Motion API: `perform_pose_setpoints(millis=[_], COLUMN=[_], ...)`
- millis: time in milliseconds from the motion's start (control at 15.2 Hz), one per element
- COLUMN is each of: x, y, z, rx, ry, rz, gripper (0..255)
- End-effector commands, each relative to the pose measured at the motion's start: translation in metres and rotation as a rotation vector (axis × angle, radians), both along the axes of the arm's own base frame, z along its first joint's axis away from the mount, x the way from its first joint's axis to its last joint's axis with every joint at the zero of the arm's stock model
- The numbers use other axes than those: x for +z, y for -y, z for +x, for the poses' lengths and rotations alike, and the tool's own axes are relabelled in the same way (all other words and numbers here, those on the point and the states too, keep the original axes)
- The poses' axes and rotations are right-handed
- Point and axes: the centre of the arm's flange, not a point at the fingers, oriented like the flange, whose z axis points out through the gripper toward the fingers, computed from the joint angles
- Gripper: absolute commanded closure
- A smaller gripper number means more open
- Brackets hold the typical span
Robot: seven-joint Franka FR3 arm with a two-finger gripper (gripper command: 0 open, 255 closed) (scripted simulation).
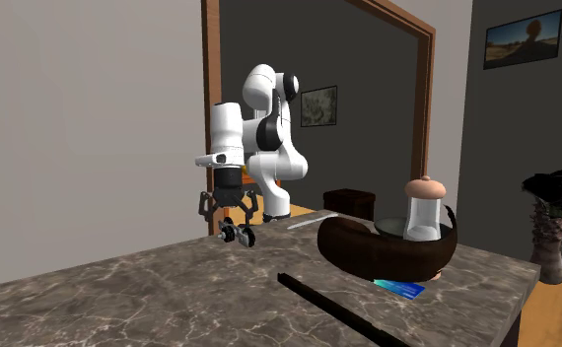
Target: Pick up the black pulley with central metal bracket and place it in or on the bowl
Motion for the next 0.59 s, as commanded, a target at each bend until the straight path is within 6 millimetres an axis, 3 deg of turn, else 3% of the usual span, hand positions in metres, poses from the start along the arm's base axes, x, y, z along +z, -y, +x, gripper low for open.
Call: perform_pose_setpoints(millis=[0,264,330,528], x=[-0.0005,-0.0004,-0.0004,-0.0004], y=[0.0002,0.0002,0.0002,0.0002], z=[0.0003,0.0003,0.0003,0.0003], rx=[0.000,0.000,0.000,0.000], ry=[0.000,0.000,0.000,0.000], rz=[0.000,0.000,0.000,0.000], gripper=[0,0,255,255])
